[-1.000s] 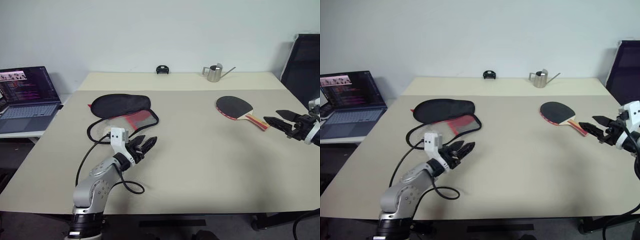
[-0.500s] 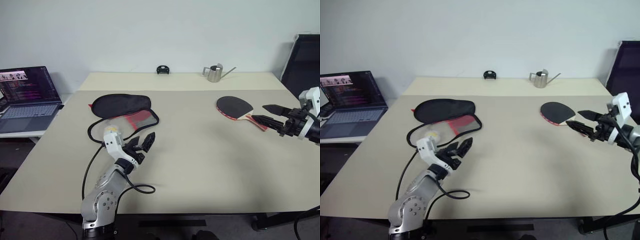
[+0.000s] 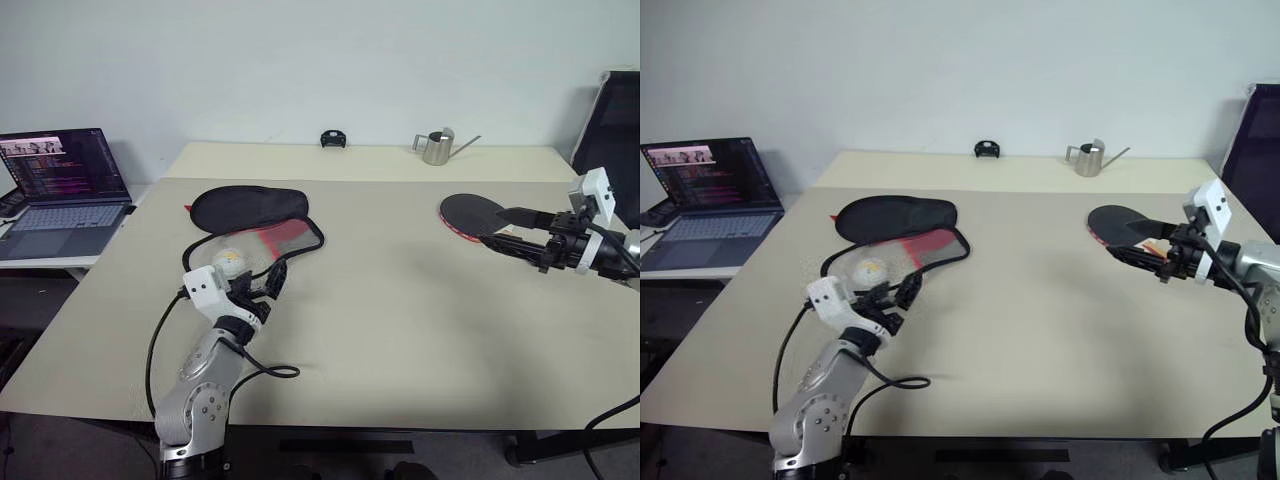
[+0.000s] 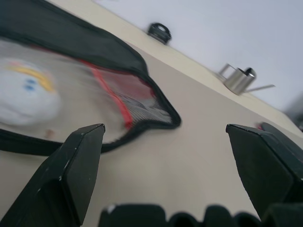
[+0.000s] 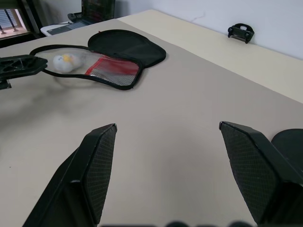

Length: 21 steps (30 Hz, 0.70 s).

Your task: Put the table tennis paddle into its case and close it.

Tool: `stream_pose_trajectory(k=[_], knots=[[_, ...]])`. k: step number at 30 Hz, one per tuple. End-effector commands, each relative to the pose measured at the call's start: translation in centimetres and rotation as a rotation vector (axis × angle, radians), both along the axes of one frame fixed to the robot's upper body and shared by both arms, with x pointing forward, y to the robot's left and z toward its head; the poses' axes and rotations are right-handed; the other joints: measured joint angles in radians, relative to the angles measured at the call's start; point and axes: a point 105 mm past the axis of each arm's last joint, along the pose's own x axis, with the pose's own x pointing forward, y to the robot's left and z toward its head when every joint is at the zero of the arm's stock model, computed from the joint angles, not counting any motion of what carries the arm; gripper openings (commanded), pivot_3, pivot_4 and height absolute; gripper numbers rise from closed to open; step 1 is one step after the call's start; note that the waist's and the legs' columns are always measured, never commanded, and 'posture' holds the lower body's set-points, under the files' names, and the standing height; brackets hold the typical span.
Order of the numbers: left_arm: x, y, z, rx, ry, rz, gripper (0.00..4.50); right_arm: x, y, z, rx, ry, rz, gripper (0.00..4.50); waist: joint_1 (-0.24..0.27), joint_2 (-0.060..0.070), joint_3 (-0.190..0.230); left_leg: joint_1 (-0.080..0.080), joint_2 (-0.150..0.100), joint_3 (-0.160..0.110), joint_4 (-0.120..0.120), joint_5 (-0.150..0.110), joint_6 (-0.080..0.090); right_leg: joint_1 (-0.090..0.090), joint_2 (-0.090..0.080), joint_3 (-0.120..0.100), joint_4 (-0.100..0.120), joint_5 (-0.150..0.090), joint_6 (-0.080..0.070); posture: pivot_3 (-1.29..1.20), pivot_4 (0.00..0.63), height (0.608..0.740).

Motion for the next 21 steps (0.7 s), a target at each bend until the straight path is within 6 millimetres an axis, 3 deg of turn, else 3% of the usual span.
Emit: stream_pose_trajectory(k=[1, 4, 6, 9, 21], knots=[[0.4, 0.5, 0.9, -0.020, -0.040, 0.018, 4.47, -0.3, 0.8, 1.5, 0.002, -0.060, 0.037, 3.79, 0.000, 0.000, 0.000, 0.000, 0.000, 0.000, 0.000, 0.000, 0.000, 0.000, 0.000, 0.000, 0.000, 0.000, 0.000, 0.00, 0.150, 0.740], [0.2, -0.6, 0.8, -0.086, -0.026, -0.058, 4.47, -0.4, 1.0, 1.5, 0.002, -0.057, 0.044, 3.79, 0.000, 0.000, 0.000, 0.000, 0.000, 0.000, 0.000, 0.000, 0.000, 0.000, 0.000, 0.000, 0.000, 0.000, 0.000, 0.00, 0.150, 0.740], [-0.9, -2.5, 0.4, -0.164, -0.001, -0.182, 4.47, -0.4, 1.0, 1.4, 0.000, -0.055, 0.045, 3.79, 0.000, 0.000, 0.000, 0.000, 0.000, 0.000, 0.000, 0.000, 0.000, 0.000, 0.000, 0.000, 0.000, 0.000, 0.000, 0.00, 0.150, 0.740], [-2.0, -3.4, 0.0, -0.234, 0.024, -0.243, 4.47, -0.5, 0.9, 1.3, 0.001, -0.051, 0.047, 3.79, 0.000, 0.000, 0.000, 0.000, 0.000, 0.000, 0.000, 0.000, 0.000, 0.000, 0.000, 0.000, -0.001, 0.000, 0.000, 0.00, 0.150, 0.740], [-1.5, -0.2, -0.1, -0.393, 0.031, -0.048, 4.47, -1.6, 2.6, 2.6, -0.004, -0.060, 0.144, 3.79, 0.000, -0.001, 0.001, 0.000, 0.000, -0.001, 0.000, 0.000, 0.000, 0.000, 0.000, -0.001, 0.000, 0.000, 0.000, 0.00, 0.150, 0.740]])
